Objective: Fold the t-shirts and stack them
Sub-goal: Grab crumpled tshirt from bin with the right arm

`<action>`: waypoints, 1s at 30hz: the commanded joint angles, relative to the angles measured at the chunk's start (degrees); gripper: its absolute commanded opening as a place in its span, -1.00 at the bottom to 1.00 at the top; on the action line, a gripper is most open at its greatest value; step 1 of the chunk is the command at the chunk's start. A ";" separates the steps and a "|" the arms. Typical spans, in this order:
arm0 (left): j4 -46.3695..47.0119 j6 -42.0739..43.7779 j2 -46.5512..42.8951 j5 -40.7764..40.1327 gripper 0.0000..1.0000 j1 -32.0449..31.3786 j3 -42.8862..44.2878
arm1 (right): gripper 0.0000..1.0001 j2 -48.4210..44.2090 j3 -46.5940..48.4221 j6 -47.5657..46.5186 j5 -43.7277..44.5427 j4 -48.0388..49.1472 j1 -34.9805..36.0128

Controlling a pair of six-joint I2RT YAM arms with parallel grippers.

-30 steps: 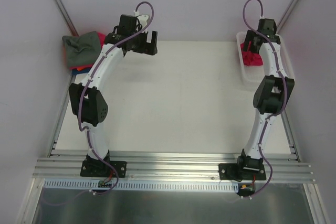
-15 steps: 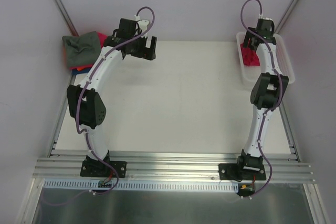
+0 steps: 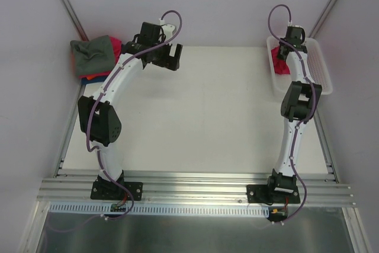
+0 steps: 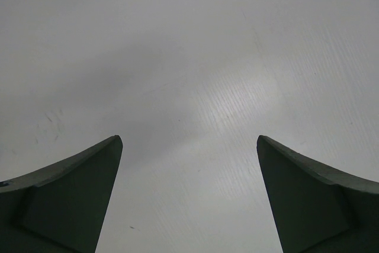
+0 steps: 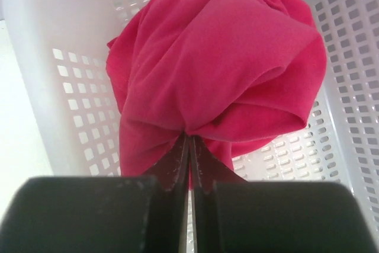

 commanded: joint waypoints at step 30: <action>0.08 -9.17 -6.22 -6.46 0.99 13.56 7.67 | -0.99 -49.20 -6.90 -8.40 -16.36 -7.18 24.99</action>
